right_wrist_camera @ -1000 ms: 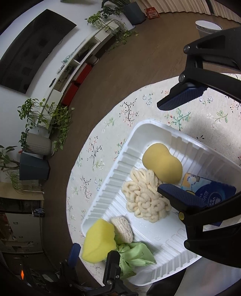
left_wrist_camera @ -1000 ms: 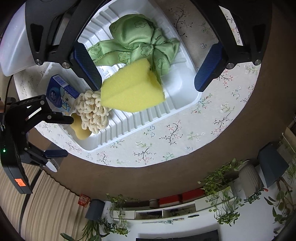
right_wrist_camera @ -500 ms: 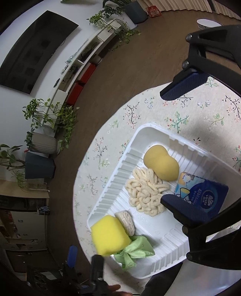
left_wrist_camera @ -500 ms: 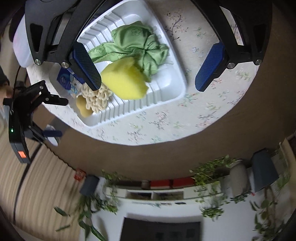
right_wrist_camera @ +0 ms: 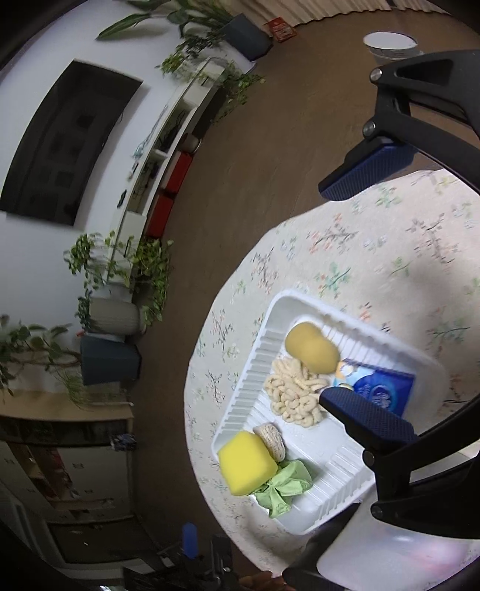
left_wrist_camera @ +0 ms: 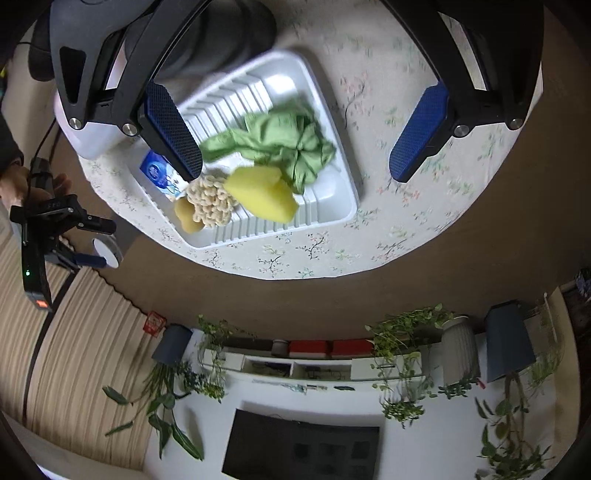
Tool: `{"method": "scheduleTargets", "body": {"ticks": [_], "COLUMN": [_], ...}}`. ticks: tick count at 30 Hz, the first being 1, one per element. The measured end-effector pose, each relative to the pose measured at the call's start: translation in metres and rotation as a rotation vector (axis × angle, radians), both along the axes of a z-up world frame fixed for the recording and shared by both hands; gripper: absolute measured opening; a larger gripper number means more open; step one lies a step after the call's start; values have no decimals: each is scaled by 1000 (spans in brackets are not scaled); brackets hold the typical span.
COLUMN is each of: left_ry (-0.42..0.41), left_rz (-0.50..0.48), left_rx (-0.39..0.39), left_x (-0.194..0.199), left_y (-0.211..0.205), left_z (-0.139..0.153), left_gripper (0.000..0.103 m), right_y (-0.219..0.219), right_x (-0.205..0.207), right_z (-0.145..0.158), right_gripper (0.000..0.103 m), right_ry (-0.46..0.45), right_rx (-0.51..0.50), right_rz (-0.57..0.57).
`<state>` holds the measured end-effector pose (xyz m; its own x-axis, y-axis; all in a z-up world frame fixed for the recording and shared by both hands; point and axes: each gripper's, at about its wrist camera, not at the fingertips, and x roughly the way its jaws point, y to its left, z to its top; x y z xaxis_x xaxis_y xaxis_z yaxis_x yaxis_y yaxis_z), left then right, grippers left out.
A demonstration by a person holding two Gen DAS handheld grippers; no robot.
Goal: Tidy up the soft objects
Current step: 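Withdraw both open tools from the tray back toward the remaining objects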
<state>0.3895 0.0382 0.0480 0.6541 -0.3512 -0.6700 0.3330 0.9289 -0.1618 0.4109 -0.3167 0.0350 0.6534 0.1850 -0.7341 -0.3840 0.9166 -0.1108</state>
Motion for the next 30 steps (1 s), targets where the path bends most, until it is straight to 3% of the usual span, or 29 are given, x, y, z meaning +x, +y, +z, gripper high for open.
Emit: {"method": "scheduleTargets", "body": {"ticks": [7,14,23,30], "left_ry": [-29,-27,10,52], "left_rz": [73,108,90,66], "left_rx": [-53,-42,-69,-95], "left_x": [-60,-140,-229,-261], "left_y": [24,25,-4,-28], "left_z": [3,-11,-42,-63], "left_gripper": [103,103,103,103], "right_y": [-34,-44,0,43], "right_x": [-49,-120,-231,-286], "right_z": [5,4,-26,-42], "right_gripper": [103,103,103,103], "right_ry": [-1,13,58,69], "right_rx": [93,193,247,242], "right_rz": [-70,-104,-39,14]}}
